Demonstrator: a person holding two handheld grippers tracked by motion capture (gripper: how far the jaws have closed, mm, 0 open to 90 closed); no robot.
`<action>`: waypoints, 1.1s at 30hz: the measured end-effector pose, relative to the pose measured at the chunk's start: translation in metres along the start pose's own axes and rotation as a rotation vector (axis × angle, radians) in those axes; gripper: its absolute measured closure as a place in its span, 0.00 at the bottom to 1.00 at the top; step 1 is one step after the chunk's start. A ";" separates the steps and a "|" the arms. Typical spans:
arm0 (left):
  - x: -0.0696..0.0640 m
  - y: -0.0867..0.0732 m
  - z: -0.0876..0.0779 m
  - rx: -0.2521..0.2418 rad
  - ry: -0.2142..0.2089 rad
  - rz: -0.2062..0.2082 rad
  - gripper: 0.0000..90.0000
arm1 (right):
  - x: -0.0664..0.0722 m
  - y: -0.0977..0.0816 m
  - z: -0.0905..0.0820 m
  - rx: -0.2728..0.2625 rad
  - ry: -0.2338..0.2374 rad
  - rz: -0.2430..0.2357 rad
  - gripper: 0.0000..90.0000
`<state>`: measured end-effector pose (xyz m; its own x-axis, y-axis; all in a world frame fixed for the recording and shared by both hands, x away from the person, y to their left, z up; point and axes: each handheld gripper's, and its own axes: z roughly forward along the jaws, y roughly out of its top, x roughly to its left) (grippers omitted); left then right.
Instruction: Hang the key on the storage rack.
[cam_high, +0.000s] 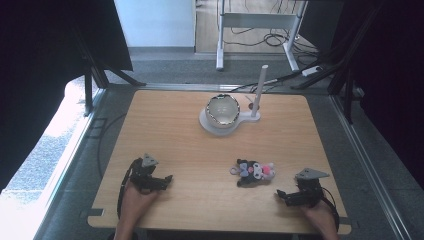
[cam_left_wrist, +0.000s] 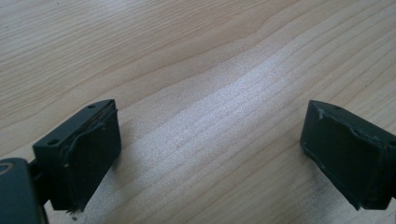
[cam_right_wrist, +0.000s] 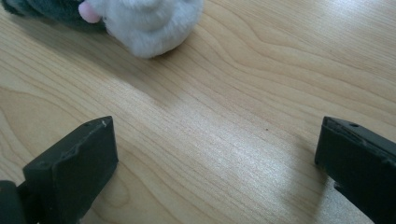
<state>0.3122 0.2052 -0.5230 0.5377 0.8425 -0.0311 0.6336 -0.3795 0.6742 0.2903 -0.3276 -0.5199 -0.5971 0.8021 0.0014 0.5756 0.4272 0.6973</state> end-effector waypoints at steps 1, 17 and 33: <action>0.000 0.000 0.000 0.000 0.000 0.000 0.06 | 0.000 0.000 0.000 0.000 0.000 0.000 0.00; 0.000 0.000 0.000 0.000 0.000 0.000 0.06 | 0.000 0.000 0.000 0.001 0.000 0.001 0.00; 0.000 0.000 0.000 0.000 0.000 0.000 0.05 | 0.000 0.006 -0.001 0.055 0.020 -0.022 0.00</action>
<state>0.3123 0.2052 -0.5229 0.5377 0.8425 -0.0318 0.6341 -0.3793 0.6738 0.2933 -0.3253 -0.5151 -0.6209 0.7839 0.0011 0.5917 0.4678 0.6565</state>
